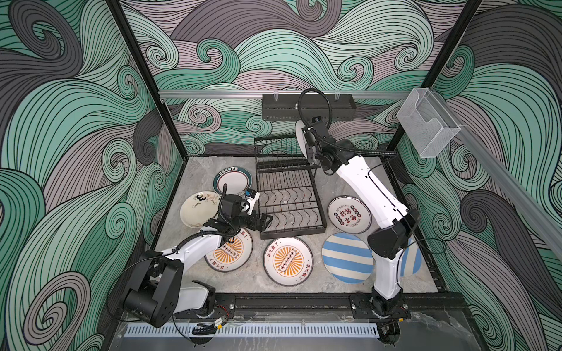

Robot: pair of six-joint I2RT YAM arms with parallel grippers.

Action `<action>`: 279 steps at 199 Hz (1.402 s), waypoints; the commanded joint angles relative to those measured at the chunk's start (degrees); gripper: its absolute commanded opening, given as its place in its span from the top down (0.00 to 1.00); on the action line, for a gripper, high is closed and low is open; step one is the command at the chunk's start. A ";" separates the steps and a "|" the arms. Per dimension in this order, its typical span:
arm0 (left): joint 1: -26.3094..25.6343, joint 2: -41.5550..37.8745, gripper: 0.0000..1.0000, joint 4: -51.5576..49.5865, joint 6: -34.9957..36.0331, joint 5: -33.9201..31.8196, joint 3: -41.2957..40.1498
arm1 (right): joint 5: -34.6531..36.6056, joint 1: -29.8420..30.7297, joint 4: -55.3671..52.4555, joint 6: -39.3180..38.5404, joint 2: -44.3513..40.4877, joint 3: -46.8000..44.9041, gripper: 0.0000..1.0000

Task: Load plates into a dish rack
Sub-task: Place the plate on the dish rack, then pick up the plate from the dish rack.

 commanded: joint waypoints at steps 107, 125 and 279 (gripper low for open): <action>-0.43 -0.35 0.01 0.73 0.23 -0.05 -0.09 | -10.18 -1.50 46.93 -6.83 -24.61 -45.66 0.36; -0.39 0.00 0.01 0.97 0.14 0.06 -0.12 | -10.26 -1.85 48.70 -6.53 -23.59 -45.95 0.38; -0.38 0.16 0.01 0.77 0.44 -0.11 -0.14 | -8.76 -3.04 53.71 -4.80 -21.03 -48.13 0.78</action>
